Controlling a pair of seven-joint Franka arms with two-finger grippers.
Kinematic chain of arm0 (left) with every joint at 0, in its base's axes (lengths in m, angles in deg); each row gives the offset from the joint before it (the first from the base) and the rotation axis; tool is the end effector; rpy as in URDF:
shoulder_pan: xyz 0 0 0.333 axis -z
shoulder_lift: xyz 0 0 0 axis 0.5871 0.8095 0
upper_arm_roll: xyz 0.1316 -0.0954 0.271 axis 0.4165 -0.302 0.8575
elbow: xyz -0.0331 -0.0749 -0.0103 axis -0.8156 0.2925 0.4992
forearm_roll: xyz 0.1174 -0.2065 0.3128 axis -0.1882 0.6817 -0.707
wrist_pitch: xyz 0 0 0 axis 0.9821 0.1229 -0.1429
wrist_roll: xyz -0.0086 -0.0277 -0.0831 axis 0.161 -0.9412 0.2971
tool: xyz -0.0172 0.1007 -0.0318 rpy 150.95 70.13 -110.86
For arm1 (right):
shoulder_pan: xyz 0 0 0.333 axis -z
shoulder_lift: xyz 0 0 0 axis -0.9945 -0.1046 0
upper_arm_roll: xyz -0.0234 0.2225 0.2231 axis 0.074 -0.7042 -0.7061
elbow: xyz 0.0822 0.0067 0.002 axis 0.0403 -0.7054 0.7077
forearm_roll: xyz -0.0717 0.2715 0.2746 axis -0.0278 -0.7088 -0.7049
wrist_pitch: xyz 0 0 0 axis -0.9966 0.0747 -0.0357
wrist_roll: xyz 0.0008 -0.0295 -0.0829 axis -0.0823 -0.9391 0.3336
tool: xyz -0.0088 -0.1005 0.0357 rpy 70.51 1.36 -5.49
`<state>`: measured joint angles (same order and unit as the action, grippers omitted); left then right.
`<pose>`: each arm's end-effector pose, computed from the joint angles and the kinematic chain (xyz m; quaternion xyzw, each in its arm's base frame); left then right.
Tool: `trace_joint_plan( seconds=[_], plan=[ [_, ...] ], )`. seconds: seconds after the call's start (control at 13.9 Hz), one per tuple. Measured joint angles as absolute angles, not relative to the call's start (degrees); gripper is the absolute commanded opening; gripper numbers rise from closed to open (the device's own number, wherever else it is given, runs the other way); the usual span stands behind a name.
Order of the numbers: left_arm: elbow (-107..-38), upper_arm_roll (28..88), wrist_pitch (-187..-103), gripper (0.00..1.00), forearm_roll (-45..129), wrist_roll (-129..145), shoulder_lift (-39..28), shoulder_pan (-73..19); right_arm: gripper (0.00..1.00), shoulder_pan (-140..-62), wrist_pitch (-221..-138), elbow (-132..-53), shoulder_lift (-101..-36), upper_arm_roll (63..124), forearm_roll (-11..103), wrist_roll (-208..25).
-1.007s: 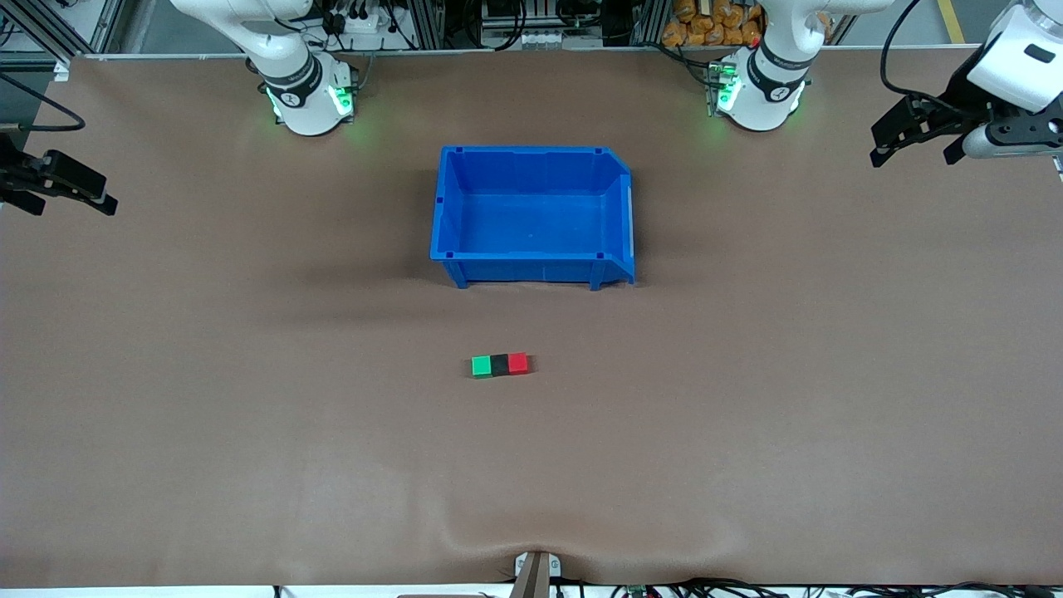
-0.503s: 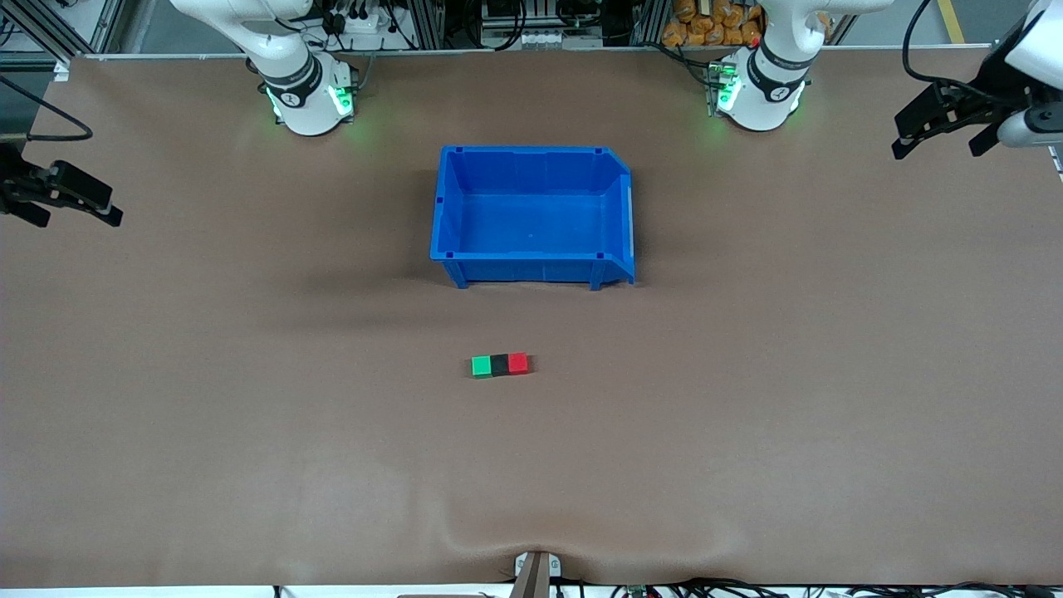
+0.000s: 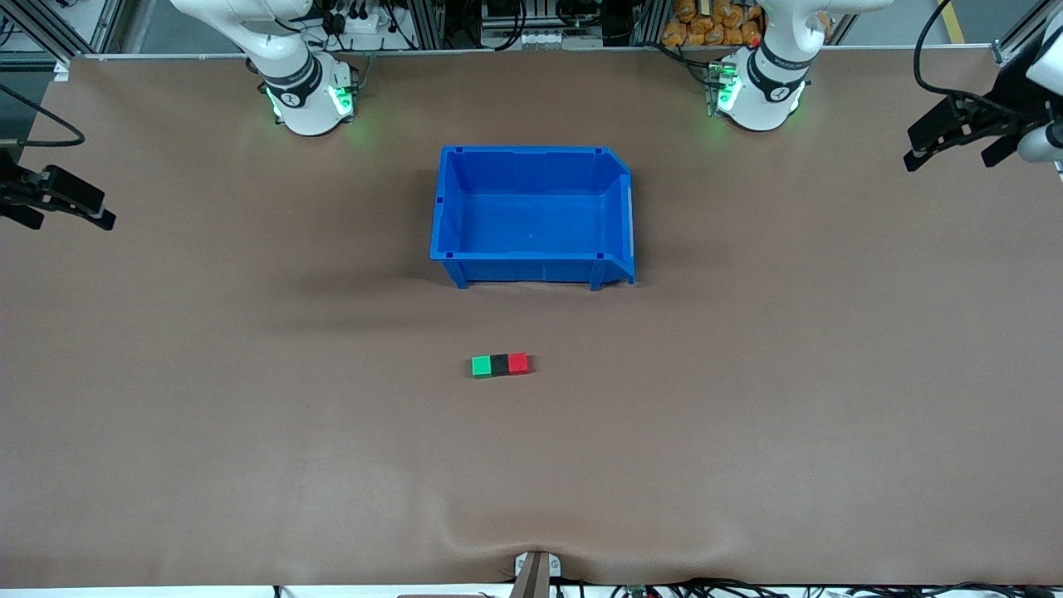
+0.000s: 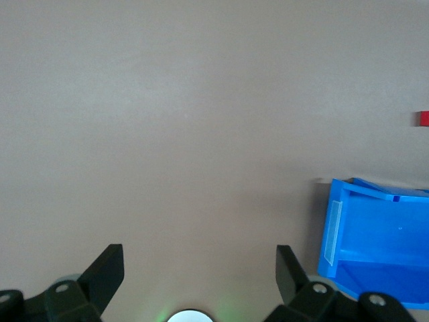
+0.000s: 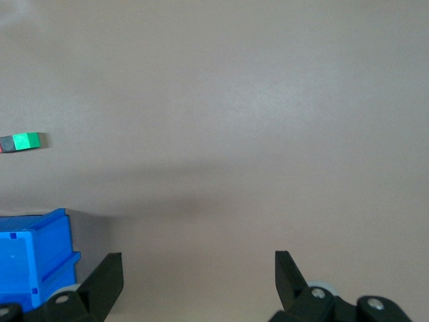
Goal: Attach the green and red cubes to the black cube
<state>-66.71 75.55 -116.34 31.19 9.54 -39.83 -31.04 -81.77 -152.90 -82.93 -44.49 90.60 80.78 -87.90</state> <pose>0.5002 -0.0432 0.6725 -0.9991 -0.0258 -0.0309 0.0149 0.5476 -0.0410 0.6381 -0.9994 0.0277 -0.0043 0.0213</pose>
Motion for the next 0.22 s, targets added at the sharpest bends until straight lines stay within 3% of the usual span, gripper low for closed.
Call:
trace_joint_plan(
  seconds=[0.22],
  plan=[
    [-65.2,75.6,-116.3,1.0,31.2,9.5,-38.8,-31.0,1.0,-81.7,-153.2,-82.8,-44.5,90.8,80.8,-87.9]
  ],
)
